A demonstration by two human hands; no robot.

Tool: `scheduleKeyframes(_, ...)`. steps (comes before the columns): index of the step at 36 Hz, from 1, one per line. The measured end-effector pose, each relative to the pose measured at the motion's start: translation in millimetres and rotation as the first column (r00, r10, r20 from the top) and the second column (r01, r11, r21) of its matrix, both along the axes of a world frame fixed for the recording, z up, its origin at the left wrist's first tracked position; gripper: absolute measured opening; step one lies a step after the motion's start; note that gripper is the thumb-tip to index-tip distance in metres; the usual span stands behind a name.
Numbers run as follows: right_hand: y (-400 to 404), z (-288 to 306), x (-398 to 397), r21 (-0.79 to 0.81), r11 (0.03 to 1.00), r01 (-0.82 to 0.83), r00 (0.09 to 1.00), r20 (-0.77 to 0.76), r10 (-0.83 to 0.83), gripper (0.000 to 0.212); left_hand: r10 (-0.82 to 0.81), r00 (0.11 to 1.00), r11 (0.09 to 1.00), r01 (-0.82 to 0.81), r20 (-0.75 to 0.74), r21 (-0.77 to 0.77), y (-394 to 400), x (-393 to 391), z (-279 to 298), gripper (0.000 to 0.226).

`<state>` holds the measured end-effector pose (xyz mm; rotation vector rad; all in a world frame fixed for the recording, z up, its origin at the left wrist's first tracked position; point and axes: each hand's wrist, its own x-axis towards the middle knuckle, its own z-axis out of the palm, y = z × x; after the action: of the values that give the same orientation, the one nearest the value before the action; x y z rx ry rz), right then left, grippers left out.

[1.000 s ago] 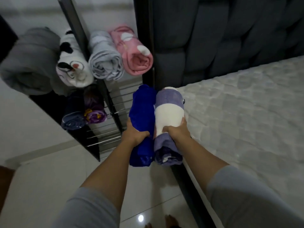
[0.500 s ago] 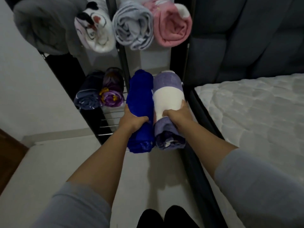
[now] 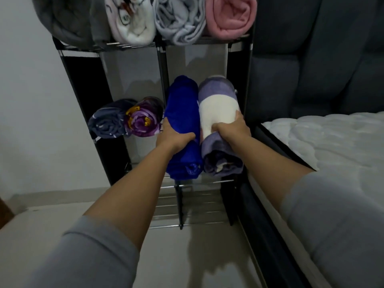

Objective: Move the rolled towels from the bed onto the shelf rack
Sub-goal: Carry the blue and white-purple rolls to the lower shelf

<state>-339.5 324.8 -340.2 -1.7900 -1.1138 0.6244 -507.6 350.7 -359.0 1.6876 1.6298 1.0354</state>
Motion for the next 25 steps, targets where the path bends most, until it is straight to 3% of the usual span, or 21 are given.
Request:
scheduleKeyframes(11, 16, 2, 4, 0.026, 0.999, 0.031, 0.999, 0.034, -0.032, 0.099, -0.014, 1.000, 1.000, 0.014, 0.014, 0.027, 14, 5, 0, 0.105)
scheduleKeyframes(25, 113, 23, 24, 0.067, 0.997, 0.034, 0.999, 0.007, -0.034, 0.094, -0.001, 1.000, 0.998, 0.000, -0.003, -0.063, 111, 27, 27, 0.104)
